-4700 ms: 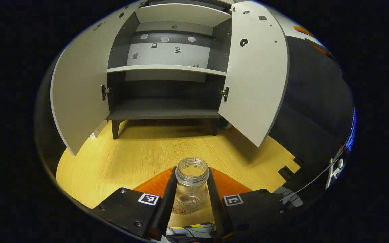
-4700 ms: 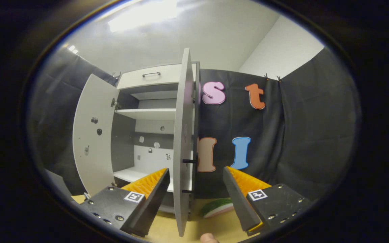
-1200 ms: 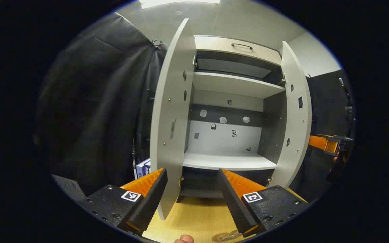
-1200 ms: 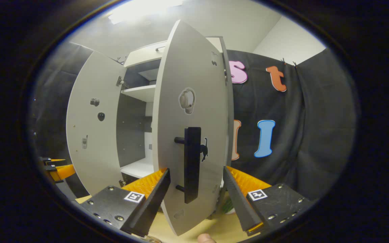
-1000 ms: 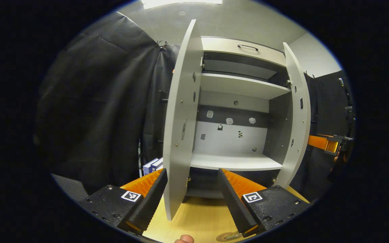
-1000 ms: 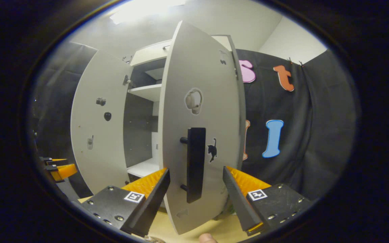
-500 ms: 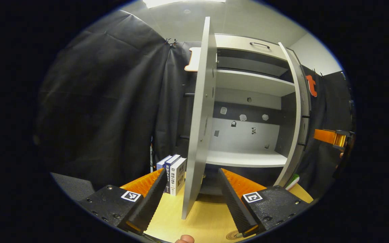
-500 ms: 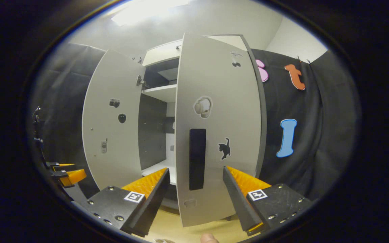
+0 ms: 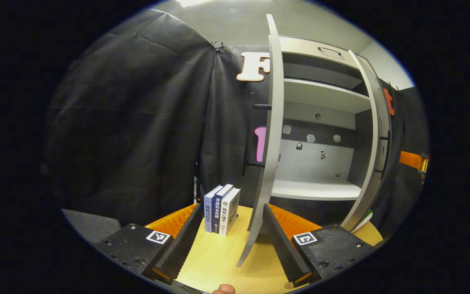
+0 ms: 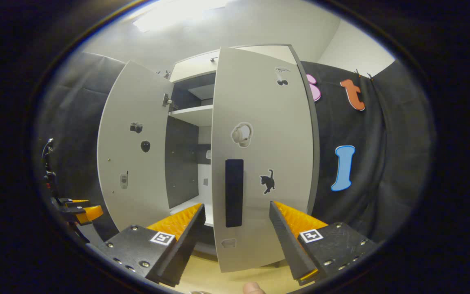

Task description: Grasp the bottle in the cabinet with the left hand and place it on the coaster, then close the right door with the right hand and the left door with the left hand.

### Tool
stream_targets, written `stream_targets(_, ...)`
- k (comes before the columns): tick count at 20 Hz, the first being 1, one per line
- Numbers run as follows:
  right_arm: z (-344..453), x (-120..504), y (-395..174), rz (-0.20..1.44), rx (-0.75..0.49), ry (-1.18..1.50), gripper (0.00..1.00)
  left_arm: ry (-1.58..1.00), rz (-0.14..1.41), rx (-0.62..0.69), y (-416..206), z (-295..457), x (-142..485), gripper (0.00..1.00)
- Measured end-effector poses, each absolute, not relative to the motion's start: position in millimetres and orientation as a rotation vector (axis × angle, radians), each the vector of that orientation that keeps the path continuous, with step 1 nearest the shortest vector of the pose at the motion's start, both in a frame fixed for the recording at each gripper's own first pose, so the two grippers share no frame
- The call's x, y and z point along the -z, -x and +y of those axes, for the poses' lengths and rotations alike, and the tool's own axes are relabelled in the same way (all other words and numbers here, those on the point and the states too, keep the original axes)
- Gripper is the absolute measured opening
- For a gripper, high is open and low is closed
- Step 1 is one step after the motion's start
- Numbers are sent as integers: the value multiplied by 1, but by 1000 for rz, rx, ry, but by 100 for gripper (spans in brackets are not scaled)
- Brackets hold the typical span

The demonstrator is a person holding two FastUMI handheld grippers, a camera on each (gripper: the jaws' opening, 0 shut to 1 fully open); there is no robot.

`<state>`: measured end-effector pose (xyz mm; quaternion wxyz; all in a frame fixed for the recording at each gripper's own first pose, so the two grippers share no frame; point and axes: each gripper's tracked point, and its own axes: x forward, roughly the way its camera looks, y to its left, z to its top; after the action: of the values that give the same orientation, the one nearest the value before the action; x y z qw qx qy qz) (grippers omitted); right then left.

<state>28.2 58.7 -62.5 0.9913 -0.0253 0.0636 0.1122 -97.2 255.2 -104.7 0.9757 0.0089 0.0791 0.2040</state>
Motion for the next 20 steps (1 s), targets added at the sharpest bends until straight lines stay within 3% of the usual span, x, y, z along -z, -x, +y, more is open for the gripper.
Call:
stream_targets(2, 55, 62, -27, 121, -205, 51, 99, -27, 164, -414, 93, 261, 105, 94)
stream_targets(20, 13, 69, -24, 130, -68, 55, 96, -54, 191, -388, 71, 276, 114, 93)
